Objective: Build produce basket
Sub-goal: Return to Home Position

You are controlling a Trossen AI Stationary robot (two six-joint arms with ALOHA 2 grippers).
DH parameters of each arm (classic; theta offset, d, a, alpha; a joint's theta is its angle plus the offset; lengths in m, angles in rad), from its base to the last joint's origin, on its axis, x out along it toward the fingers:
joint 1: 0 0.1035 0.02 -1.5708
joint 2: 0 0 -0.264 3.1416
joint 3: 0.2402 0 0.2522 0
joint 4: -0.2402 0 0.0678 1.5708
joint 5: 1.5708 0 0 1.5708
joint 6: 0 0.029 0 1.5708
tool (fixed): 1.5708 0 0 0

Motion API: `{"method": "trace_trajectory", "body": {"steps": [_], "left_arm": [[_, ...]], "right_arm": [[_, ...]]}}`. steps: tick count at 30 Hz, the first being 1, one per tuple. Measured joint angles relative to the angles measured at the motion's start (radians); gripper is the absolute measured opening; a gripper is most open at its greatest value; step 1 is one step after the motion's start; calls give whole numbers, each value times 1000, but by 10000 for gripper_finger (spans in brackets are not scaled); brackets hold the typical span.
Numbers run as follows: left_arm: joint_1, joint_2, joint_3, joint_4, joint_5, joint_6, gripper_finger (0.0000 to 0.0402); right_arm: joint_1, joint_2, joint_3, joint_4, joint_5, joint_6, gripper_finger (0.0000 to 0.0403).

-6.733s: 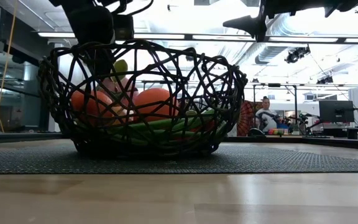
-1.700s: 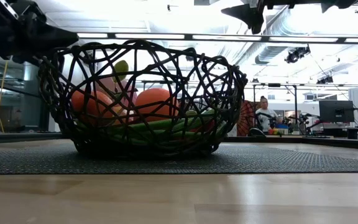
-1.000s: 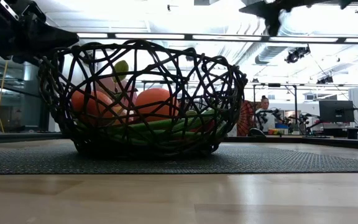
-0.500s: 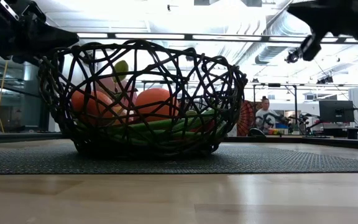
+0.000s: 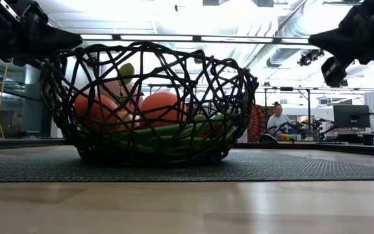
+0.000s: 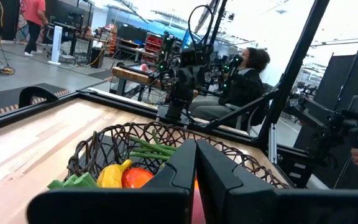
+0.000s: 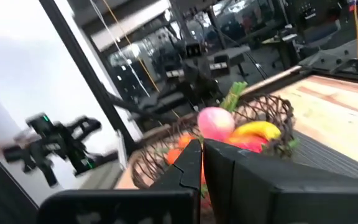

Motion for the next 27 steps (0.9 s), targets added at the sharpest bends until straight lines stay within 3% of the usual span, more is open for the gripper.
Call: {"method": "trace_trajectory", "body": {"steps": [14, 27], "left_arm": [[0, 0, 0, -10, 0, 0, 3], [0, 0, 0, -53, 11, -1, 3]], "right_arm": [[-50, -119, 2, -221, -39, -85, 0], [-50, -118, 2, -222, -44, -126, 0]]}}
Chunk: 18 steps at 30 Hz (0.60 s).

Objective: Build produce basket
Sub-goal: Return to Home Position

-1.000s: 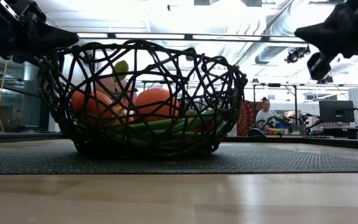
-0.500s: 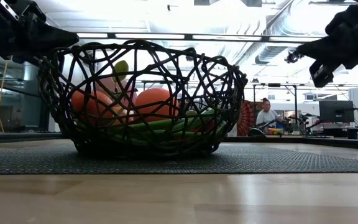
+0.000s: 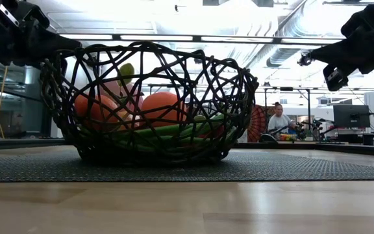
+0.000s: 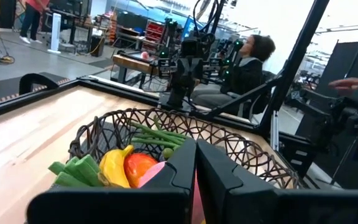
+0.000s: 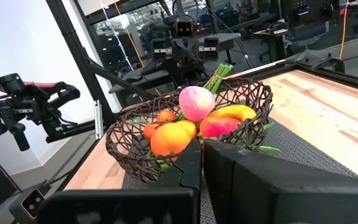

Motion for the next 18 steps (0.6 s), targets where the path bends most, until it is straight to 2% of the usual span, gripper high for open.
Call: {"method": "trace_trajectory", "body": {"steps": [9, 18], "left_arm": [[0, 0, 0, 0, 0, 1, 3], [0, 0, 0, 1, 1, 1, 3]], "right_arm": [[-6, -28, -6, 27, 1, -2, 0], [-99, -28, -6, 18, 2, 0, 0]]}}
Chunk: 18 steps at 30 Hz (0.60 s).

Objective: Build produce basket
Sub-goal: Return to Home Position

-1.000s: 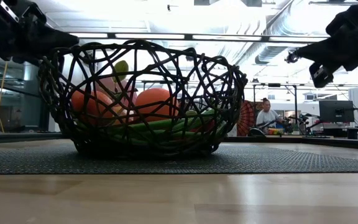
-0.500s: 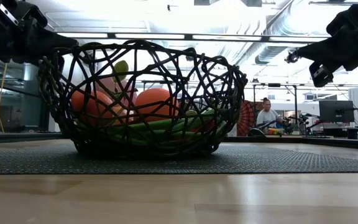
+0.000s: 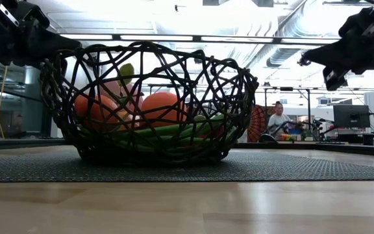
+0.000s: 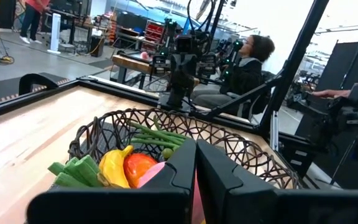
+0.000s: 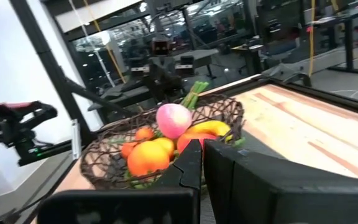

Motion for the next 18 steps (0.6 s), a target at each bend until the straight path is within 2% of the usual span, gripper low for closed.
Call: {"method": "trace_trajectory", "body": {"steps": [18], "left_arm": [[-23, 1, 0, 0, -3, 0, 3]], "right_arm": [[-30, 18, -1, 0, 0, 0, 0]]}}
